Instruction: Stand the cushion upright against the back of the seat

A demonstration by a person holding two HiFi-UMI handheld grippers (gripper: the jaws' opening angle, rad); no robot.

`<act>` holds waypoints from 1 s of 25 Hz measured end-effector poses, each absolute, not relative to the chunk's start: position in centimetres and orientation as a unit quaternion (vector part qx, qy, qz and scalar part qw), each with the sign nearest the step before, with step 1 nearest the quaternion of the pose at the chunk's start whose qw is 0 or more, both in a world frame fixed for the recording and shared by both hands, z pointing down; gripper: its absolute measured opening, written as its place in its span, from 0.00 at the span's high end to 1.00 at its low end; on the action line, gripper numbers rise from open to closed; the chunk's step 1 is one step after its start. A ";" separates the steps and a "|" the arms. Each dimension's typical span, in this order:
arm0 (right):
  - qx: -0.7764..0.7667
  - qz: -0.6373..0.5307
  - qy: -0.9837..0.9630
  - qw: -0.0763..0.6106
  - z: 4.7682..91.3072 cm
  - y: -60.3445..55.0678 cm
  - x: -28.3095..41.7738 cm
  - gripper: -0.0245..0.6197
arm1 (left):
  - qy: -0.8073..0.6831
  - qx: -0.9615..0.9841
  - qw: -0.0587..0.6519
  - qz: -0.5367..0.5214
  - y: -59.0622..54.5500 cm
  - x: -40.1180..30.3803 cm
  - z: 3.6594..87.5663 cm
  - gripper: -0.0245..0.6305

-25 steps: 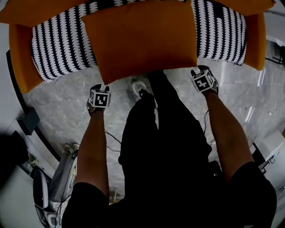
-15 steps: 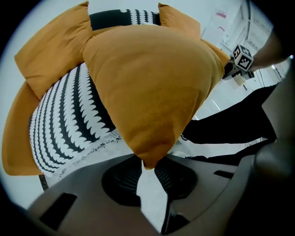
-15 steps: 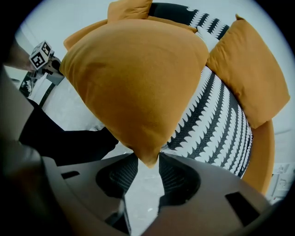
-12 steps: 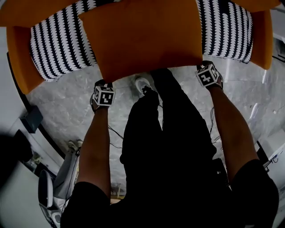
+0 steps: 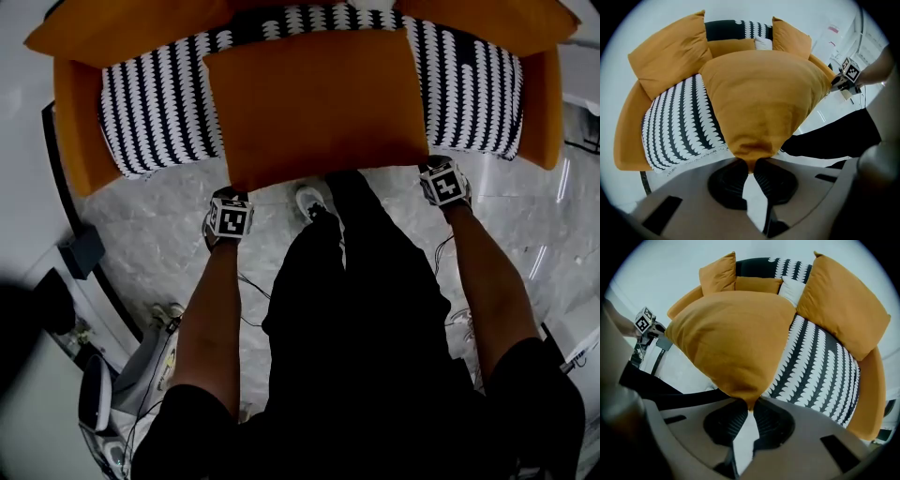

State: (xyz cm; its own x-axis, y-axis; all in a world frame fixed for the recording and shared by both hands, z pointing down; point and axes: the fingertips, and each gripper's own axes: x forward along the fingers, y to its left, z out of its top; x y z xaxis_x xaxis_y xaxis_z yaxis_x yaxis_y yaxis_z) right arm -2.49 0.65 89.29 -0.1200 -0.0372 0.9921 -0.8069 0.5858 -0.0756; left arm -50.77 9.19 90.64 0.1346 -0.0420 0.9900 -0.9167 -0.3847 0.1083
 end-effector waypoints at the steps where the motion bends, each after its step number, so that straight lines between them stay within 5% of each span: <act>1: 0.316 0.329 -0.677 0.578 88.5 0.3 -2.7 0.87 | -0.381 0.634 0.407 0.536 8.9 -50.9 89.9 0.90; 25: 0.395 0.333 -0.789 0.333 70.0 -17.2 -5.2 0.88 | -0.530 0.640 0.402 0.385 -8.4 -53.1 72.6 0.91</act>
State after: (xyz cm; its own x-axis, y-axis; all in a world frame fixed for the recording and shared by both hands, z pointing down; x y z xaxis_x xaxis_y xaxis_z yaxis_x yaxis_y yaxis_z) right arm -5.18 -17.24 69.99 -0.4672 -0.4012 0.7879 -0.8445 0.4664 -0.2632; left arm -53.11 -8.36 72.61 0.1423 -0.3692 0.9184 -0.9875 -0.1159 0.1064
